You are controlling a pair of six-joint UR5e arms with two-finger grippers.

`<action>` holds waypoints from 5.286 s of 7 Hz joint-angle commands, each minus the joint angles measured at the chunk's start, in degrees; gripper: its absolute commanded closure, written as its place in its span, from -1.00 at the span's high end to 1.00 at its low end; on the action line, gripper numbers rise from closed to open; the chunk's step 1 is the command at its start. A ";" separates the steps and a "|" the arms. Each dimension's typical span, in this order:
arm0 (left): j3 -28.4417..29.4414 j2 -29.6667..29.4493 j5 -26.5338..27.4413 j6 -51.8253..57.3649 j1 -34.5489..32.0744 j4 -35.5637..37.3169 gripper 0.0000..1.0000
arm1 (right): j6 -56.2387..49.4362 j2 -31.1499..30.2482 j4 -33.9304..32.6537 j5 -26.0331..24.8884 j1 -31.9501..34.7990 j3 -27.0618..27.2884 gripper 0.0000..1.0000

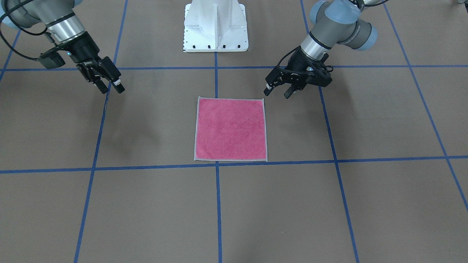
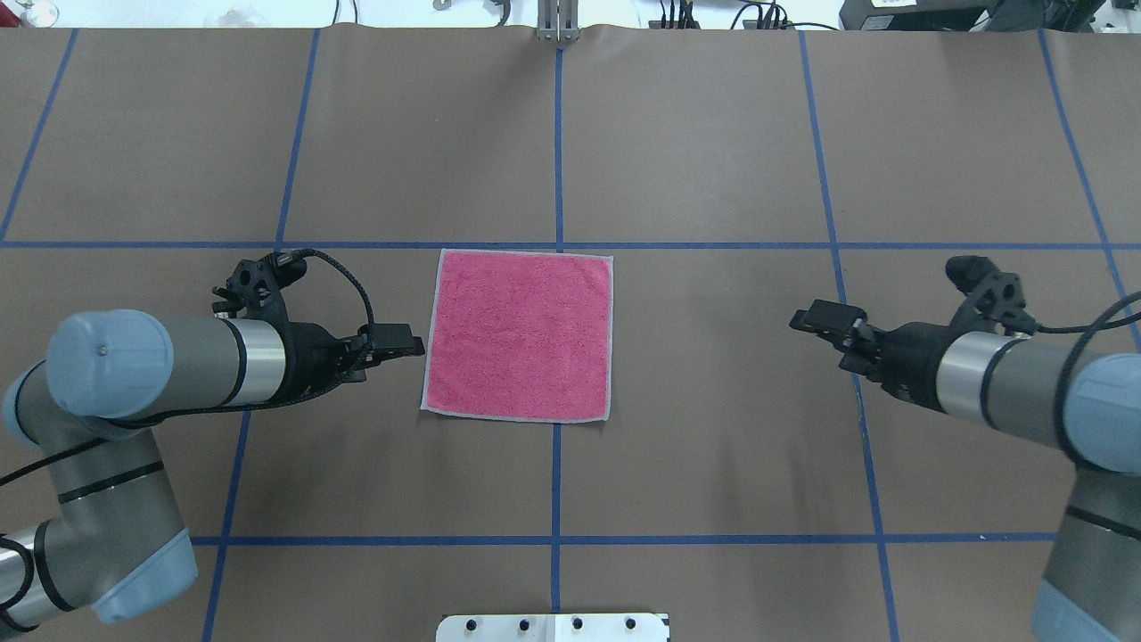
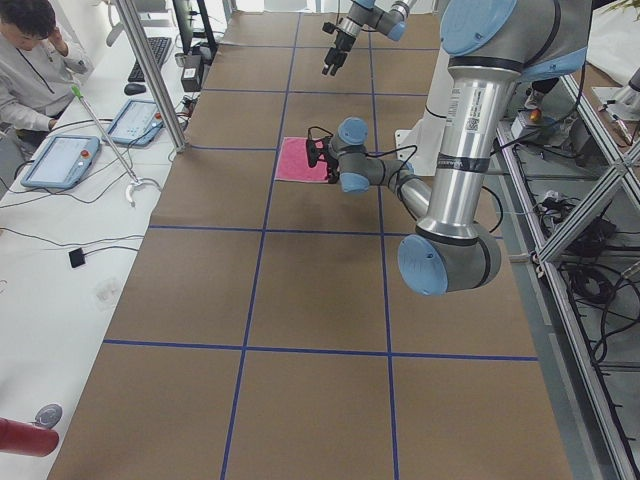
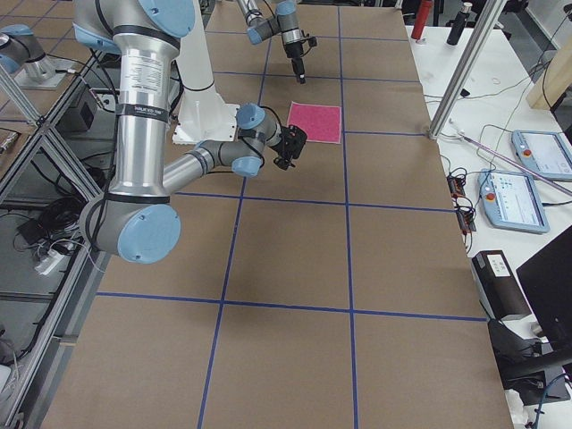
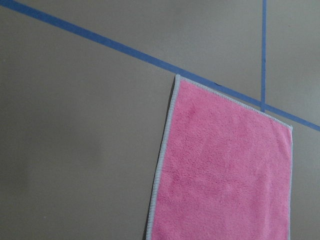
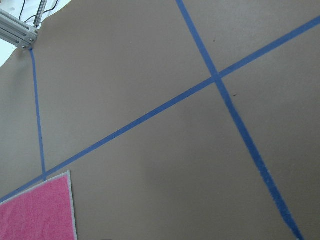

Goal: Fold towel twice with both arms
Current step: 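Move both grippers toward the near corners of the pink towel, then lower the left gripper onto the towel's near corner while the right gripper hovers, then move the right gripper to the towel's other near corner and grasp it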

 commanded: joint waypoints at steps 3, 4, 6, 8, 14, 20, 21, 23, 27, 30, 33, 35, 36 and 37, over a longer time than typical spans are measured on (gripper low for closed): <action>1.86 -1.67 6.44 -7.96 5.98 1.34 0.80 | 15.45 17.11 -18.58 -11.95 -10.99 -1.46 0.66; 3.00 -2.37 6.45 -8.15 5.98 1.61 0.66 | 15.47 18.97 -20.09 -12.23 -11.18 -2.08 0.66; 6.25 -4.13 6.45 -8.07 5.98 1.61 0.57 | 15.38 19.08 -20.20 -12.23 -11.27 -2.26 0.68; 7.05 -4.66 6.36 -8.06 5.98 1.61 0.47 | 15.38 19.08 -20.28 -12.32 -11.36 -2.35 0.70; 6.79 -3.96 6.54 -7.98 5.80 1.61 -0.10 | 15.03 19.08 -20.28 -12.32 -11.62 -2.35 0.77; 6.79 -3.87 6.54 -7.80 6.06 1.87 -0.32 | 14.76 18.64 -20.28 -12.23 -11.53 -2.35 0.78; 6.79 -3.96 6.62 -7.89 6.07 1.87 -0.47 | 14.76 18.73 -20.28 -12.23 -11.53 -2.35 0.78; 6.79 -3.79 6.62 -7.80 6.07 1.87 -1.00 | 14.76 18.73 -20.28 -12.32 -11.53 -2.52 0.74; 6.00 -3.97 7.15 -7.89 6.07 1.87 -1.00 | 18.72 23.97 -20.55 -12.32 -11.97 -10.66 0.43; 6.00 -4.14 7.15 -7.89 6.07 1.78 -1.00 | 21.27 27.95 -23.07 -12.06 -12.41 -17.20 0.43; 6.08 -4.14 7.15 -7.80 6.07 1.78 -1.00 | 21.62 30.24 -27.58 -11.88 -14.52 -16.68 0.33; 6.09 -4.23 7.15 -7.80 6.07 1.78 -1.00 | 22.40 30.50 -27.14 -12.15 -14.78 -16.85 0.13; 6.08 -4.23 7.15 -7.80 5.98 1.78 -1.00 | 24.15 30.51 -27.14 -12.15 -15.05 -16.94 0.05; 6.17 -4.23 7.15 -7.63 6.06 1.78 -1.00 | 24.26 30.51 -27.14 -12.15 -15.22 -16.76 -0.02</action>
